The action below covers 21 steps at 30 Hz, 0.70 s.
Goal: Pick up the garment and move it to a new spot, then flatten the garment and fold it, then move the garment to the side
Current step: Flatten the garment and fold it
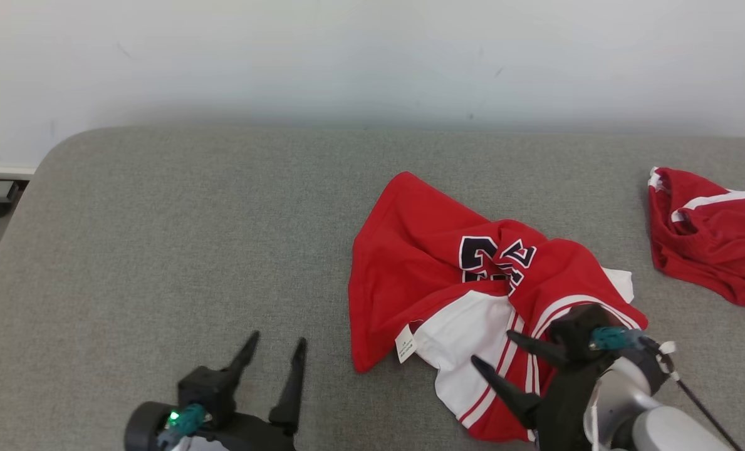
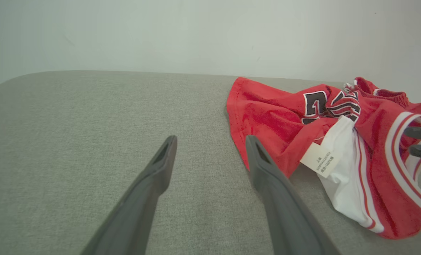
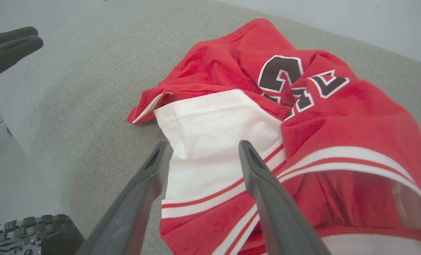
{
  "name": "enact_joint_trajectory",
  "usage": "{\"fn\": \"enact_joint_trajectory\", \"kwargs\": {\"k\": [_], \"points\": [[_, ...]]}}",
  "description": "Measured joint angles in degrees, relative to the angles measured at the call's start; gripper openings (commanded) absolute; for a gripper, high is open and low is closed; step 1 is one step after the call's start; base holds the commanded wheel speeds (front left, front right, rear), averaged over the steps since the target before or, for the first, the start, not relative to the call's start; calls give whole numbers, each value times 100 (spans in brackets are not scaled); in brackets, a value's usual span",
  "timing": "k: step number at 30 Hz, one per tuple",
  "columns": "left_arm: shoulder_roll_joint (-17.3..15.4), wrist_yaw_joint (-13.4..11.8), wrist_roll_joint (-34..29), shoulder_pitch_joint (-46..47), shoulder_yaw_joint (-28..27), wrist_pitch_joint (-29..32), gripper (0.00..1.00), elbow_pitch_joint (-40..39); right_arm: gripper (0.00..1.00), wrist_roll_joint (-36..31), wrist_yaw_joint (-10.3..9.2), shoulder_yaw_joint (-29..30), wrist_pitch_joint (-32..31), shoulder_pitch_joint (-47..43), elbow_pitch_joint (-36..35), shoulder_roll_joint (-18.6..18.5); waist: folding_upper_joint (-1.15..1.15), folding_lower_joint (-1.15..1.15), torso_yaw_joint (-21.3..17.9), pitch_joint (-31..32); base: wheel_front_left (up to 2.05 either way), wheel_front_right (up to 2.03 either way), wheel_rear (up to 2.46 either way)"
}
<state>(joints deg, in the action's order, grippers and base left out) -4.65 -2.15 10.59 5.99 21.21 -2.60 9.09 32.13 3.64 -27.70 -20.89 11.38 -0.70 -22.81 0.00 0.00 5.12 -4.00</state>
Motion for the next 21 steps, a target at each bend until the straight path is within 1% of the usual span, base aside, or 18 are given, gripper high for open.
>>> {"fn": "enact_joint_trajectory", "kwargs": {"k": [6, 9, 13, 19, 21], "points": [[86, 375, 111, 154, 420, 188, 100, 672, 100, -118, 47, -334, -138, 212, 255, 243, 0, 0, 62, -76, 0, 0, 0], [111, 478, 192, 291, 536, 252, 100, 975, 100, -204, 73, -438, -166, 281, 420, 326, 0, 0, 71, -115, 0, 0, 0], [134, 568, 204, 576, 628, 291, 100, 1349, 100, -308, 89, -527, -170, 458, 672, 420, 0, 0, 67, -184, 0, 0, 0], [164, 569, 235, 814, 724, 211, 100, 1514, 100, -492, 81, -533, -68, 499, 985, 449, 0, 0, 67, -227, 0, 0, 0], [182, 569, 250, 900, 748, 172, 100, 1561, 100, -512, 36, -500, 29, 529, 1081, 441, 0, 0, 94, -234, 0, 0, 0]]}}
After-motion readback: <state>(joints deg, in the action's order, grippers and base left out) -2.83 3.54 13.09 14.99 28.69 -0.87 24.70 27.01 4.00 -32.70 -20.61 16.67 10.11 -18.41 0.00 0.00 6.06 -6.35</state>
